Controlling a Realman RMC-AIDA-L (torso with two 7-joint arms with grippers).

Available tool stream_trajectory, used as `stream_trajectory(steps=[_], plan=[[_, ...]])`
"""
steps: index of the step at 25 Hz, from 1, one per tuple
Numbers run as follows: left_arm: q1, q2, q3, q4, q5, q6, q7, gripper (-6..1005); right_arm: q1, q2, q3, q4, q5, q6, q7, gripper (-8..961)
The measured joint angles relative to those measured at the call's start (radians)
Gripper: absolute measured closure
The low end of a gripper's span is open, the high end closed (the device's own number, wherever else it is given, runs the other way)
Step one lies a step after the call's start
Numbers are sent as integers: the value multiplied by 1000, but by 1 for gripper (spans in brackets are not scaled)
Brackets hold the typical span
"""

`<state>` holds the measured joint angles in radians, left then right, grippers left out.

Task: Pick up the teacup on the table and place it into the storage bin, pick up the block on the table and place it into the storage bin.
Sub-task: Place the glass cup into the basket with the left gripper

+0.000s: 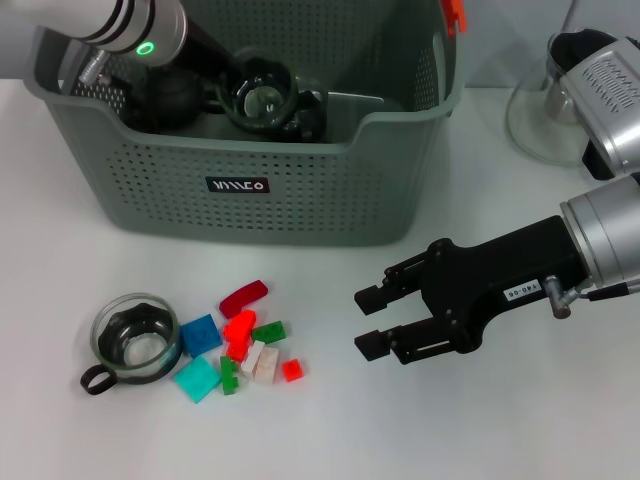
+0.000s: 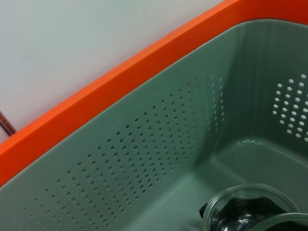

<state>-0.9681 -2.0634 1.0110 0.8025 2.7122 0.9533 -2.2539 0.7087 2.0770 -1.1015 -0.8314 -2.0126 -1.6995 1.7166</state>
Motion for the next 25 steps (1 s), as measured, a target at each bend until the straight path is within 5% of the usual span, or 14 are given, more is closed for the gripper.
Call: stream_trajectory(steps=[11,25], plan=[[5,-21,43,-6,4,-23,3,951,0,0,0,0,0,5,-1,391],[4,-22,49,-11,6,-26,3,950,-4,0,0,0,0,8,-3,391]])
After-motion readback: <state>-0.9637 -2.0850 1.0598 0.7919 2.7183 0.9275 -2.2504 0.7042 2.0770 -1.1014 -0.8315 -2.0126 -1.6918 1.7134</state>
